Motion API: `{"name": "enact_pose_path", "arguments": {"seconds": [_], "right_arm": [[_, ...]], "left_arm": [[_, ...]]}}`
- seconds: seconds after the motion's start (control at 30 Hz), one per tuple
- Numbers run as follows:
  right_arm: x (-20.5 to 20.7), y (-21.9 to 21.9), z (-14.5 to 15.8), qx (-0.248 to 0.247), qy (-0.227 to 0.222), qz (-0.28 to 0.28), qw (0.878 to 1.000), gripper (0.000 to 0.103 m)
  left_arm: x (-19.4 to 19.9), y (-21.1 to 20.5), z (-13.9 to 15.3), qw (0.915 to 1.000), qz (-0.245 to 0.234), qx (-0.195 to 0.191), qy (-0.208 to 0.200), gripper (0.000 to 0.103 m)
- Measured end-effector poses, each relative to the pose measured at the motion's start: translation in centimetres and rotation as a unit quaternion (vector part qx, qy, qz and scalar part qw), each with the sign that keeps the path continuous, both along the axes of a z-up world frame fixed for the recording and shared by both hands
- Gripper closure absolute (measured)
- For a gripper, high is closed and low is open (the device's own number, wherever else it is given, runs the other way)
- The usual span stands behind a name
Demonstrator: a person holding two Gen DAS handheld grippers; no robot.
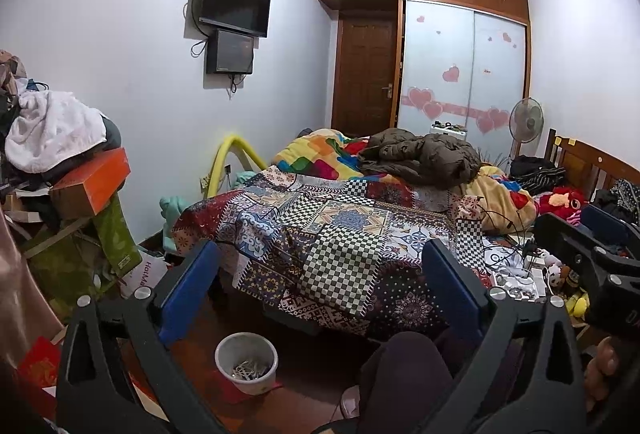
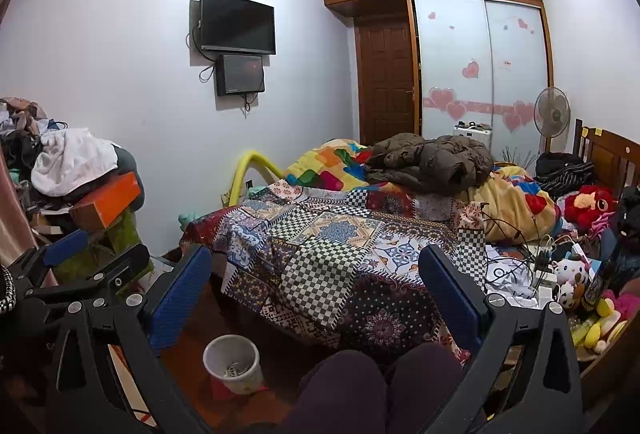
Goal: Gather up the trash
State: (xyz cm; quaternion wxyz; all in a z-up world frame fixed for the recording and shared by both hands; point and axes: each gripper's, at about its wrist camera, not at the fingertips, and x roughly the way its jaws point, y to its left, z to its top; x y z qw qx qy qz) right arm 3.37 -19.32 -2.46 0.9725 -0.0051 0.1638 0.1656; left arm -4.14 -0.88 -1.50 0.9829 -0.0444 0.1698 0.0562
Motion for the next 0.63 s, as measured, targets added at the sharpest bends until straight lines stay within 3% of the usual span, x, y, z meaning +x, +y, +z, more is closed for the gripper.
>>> {"name": "enact_pose_path", "arguments": {"seconds": [0.63], "right_arm": [[0.02,-0.36,-0.52,0.0,0.001,0.0,1.0,0.0]], "left_arm": [[-0.29,0.48,-0.36,1.0,-0.006,-0.005,-0.002,0.001]]}}
